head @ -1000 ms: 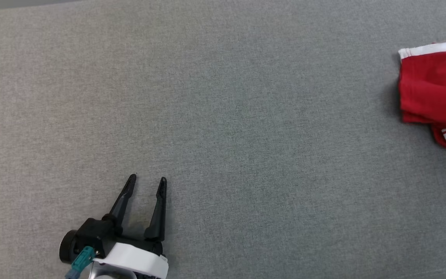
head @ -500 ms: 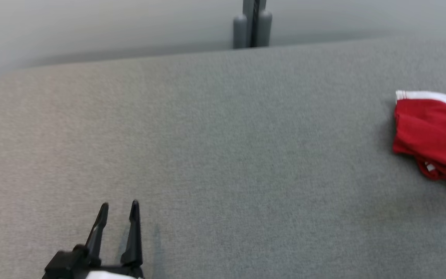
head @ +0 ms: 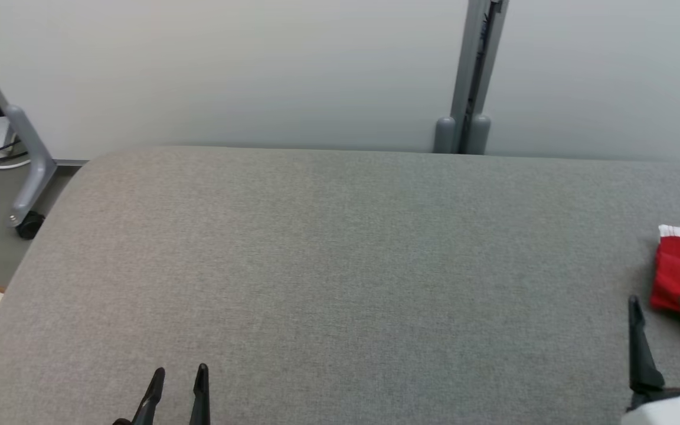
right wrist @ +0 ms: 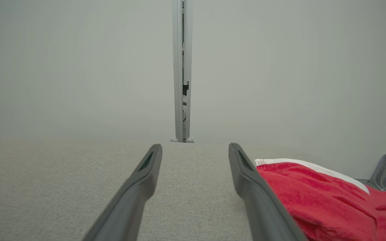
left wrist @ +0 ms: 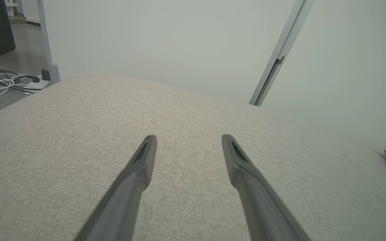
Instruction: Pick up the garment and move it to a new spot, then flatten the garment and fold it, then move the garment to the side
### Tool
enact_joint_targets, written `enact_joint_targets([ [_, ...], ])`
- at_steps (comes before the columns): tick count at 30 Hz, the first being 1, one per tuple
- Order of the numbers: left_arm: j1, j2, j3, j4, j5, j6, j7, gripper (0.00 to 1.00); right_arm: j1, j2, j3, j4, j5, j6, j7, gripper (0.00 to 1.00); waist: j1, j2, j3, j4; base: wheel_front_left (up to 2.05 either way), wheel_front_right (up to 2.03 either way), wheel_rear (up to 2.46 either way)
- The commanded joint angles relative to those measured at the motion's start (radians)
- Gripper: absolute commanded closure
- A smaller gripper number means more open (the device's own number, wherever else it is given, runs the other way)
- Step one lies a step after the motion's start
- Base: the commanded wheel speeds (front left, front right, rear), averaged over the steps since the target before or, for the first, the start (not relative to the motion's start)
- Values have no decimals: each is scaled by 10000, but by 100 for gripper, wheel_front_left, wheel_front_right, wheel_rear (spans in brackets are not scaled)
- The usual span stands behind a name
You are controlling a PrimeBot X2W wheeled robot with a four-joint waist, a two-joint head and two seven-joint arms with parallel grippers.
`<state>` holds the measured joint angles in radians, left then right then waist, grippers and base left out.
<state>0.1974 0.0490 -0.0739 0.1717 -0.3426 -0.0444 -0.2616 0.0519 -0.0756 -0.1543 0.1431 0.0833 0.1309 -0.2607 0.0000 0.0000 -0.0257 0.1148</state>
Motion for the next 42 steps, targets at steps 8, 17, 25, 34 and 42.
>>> enact_joint_targets([
  [8,-356,34,-183,-33,-60,-358,-46,0,888,224,-365,-292,-517,-3,-55,0,0,0,-174,-119,0,0,0],
  [17,-475,37,-163,74,-26,-352,-46,0,901,229,-188,-223,-593,-3,-55,0,0,0,-212,-464,0,0,0],
  [25,-468,37,-138,98,-67,-345,-46,0,870,230,-175,-199,-669,-3,-56,0,0,0,-186,-559,0,0,0],
  [34,-518,37,-180,76,-85,-358,-46,0,857,231,-109,-87,-690,-3,-56,0,0,0,-151,-713,0,0,0],
  [42,-149,-78,-316,545,-226,-397,88,100,964,475,-30,459,-532,0,108,100,0,0,-124,-751,0,0,0],
])
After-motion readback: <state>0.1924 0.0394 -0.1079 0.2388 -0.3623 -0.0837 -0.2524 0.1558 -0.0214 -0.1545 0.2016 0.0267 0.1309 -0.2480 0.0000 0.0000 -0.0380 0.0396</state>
